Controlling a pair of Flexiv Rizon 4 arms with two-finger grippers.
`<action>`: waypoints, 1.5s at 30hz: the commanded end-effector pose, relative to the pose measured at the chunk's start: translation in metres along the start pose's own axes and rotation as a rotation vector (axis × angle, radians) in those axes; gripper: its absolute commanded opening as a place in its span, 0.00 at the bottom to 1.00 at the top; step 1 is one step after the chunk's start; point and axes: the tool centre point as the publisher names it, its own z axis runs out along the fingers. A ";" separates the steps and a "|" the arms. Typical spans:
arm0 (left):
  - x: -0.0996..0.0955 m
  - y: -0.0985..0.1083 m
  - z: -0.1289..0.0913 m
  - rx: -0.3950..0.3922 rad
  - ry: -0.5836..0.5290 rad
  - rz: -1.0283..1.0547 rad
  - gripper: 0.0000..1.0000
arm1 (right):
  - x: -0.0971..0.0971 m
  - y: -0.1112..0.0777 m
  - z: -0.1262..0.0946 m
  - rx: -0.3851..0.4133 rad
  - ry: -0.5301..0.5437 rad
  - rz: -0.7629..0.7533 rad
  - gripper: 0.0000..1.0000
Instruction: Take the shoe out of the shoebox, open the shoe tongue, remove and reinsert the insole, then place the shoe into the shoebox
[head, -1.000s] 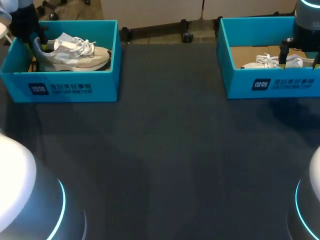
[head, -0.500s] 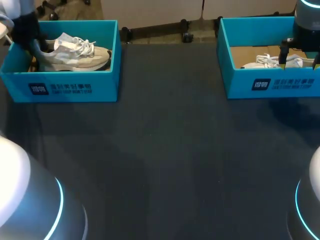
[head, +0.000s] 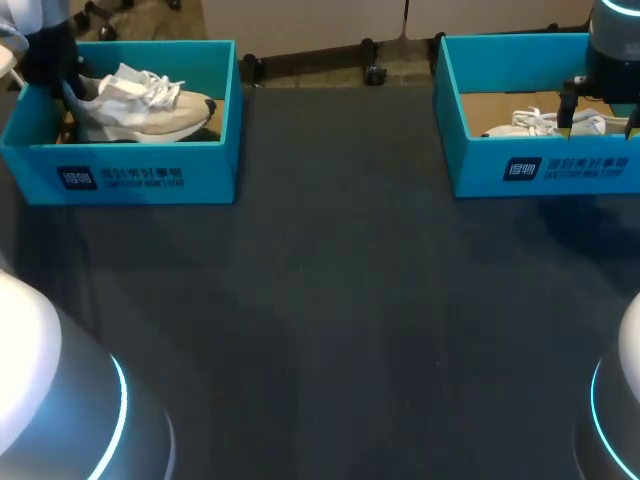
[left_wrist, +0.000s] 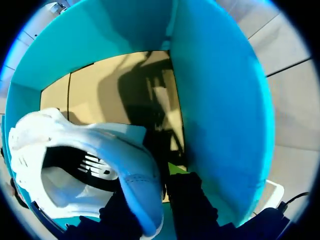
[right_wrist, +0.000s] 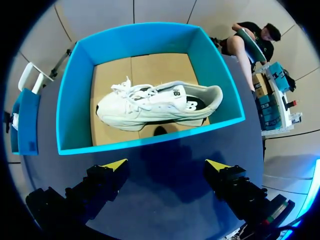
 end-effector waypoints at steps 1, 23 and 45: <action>-0.001 -0.009 -0.035 -0.008 0.039 -0.005 0.00 | 0.000 0.000 0.000 0.000 0.000 0.001 1.00; -0.005 -0.037 -0.177 -0.066 -0.002 -0.088 0.00 | 0.000 0.000 0.000 0.000 0.000 0.001 1.00; -0.006 -0.049 -0.216 -0.126 -0.017 -0.075 0.00 | 0.000 0.000 0.000 0.000 0.000 0.001 1.00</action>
